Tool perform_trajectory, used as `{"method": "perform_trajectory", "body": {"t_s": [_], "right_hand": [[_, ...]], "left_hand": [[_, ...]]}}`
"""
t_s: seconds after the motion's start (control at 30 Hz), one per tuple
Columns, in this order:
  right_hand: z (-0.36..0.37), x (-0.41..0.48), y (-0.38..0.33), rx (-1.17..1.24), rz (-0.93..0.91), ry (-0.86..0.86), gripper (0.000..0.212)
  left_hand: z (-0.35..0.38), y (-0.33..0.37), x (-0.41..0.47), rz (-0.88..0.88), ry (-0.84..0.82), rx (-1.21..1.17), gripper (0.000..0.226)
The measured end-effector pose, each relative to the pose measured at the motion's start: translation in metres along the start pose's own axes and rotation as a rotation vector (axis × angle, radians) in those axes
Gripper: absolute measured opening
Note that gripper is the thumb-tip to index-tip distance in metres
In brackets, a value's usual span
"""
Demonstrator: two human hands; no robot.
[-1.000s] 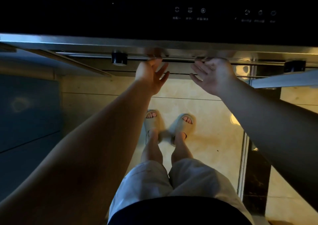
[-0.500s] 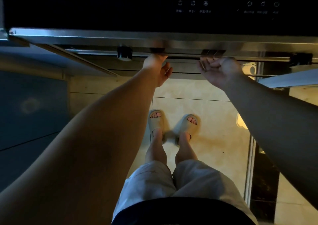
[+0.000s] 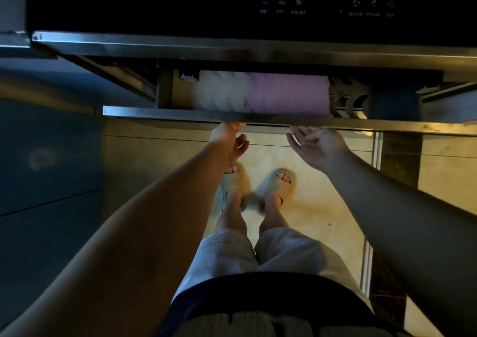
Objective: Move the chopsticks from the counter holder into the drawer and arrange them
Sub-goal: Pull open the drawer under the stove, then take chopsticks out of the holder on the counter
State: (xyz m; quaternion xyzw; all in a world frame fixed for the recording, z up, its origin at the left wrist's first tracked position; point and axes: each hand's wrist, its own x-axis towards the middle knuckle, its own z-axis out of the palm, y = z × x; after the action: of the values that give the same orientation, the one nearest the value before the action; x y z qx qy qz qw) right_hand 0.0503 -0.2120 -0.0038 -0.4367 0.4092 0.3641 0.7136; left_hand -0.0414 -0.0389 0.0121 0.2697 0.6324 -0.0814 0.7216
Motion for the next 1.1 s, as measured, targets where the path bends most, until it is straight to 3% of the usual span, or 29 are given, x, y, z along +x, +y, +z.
{"method": "perform_trajectory", "body": {"t_s": [0.17, 0.67, 0.8, 0.93, 1.03, 1.1], "right_hand": [[-0.026, -0.027, 0.020, -0.035, 0.056, 0.048, 0.076], [-0.075, -0.075, 0.057, -0.111, 0.240, 0.200, 0.057], [-0.075, -0.076, 0.052, -0.114, 0.269, 0.212, 0.045], [-0.069, -0.083, 0.041, -0.283, 0.383, 0.166, 0.035], [-0.054, -0.100, 0.033, -0.583, 0.468, 0.033, 0.028], [-0.041, -0.112, 0.028, -0.750, 0.457, -0.068, 0.018]], "left_hand": [[-0.024, -0.033, -0.014, -0.058, 0.017, 0.022, 0.016], [-0.066, -0.092, -0.050, -0.196, 0.014, -0.023, 0.025], [-0.066, -0.087, -0.053, -0.214, 0.012, -0.015, 0.017], [-0.068, -0.074, -0.067, -0.244, -0.008, 0.286, 0.020], [-0.072, -0.068, -0.087, -0.197, 0.012, 0.579, 0.020], [-0.074, -0.066, -0.099, -0.130, 0.026, 0.619, 0.019]]}}
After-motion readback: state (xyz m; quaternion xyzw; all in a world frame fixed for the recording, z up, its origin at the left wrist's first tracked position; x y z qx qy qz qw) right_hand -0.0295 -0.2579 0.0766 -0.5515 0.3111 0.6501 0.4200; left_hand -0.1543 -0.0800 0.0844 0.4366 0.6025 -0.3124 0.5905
